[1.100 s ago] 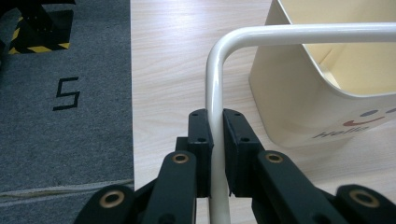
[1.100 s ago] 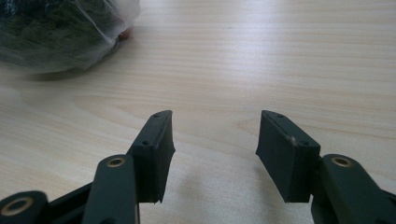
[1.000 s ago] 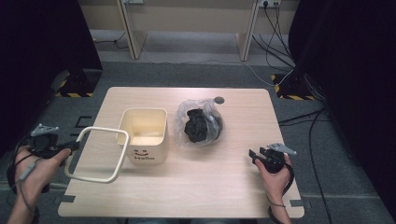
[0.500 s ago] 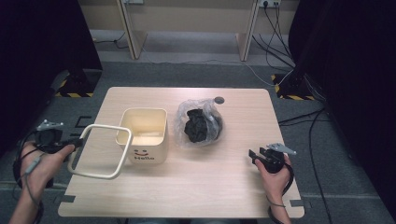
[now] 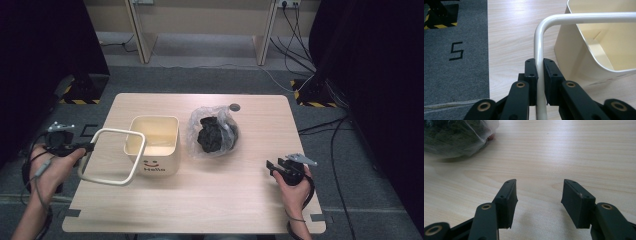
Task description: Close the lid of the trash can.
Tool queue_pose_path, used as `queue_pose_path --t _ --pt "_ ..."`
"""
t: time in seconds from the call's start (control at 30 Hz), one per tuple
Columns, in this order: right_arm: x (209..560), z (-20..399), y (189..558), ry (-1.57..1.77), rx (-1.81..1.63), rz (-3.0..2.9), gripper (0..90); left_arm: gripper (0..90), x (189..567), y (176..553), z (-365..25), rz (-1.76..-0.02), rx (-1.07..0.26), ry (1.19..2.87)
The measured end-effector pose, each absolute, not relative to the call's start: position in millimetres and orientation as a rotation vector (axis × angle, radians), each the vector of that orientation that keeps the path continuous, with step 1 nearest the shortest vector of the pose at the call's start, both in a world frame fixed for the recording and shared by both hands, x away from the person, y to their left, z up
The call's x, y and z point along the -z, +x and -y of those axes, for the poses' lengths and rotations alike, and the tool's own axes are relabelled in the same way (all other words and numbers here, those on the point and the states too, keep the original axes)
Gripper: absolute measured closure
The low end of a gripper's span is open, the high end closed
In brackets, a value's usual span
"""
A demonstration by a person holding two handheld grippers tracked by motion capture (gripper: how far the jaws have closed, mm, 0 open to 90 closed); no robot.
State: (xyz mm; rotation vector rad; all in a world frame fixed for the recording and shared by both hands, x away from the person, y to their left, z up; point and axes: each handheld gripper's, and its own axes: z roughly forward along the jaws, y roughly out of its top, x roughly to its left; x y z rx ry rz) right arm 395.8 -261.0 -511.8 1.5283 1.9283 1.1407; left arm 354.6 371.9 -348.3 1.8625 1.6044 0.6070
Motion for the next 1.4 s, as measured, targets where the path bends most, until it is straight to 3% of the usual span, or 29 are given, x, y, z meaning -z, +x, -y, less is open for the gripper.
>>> queue_pose_path --t 1.4 --pt "512 261 396 1.53 -1.144 -1.926 45.9 81.8 346 395 -337 -1.593 -0.568 1.889"
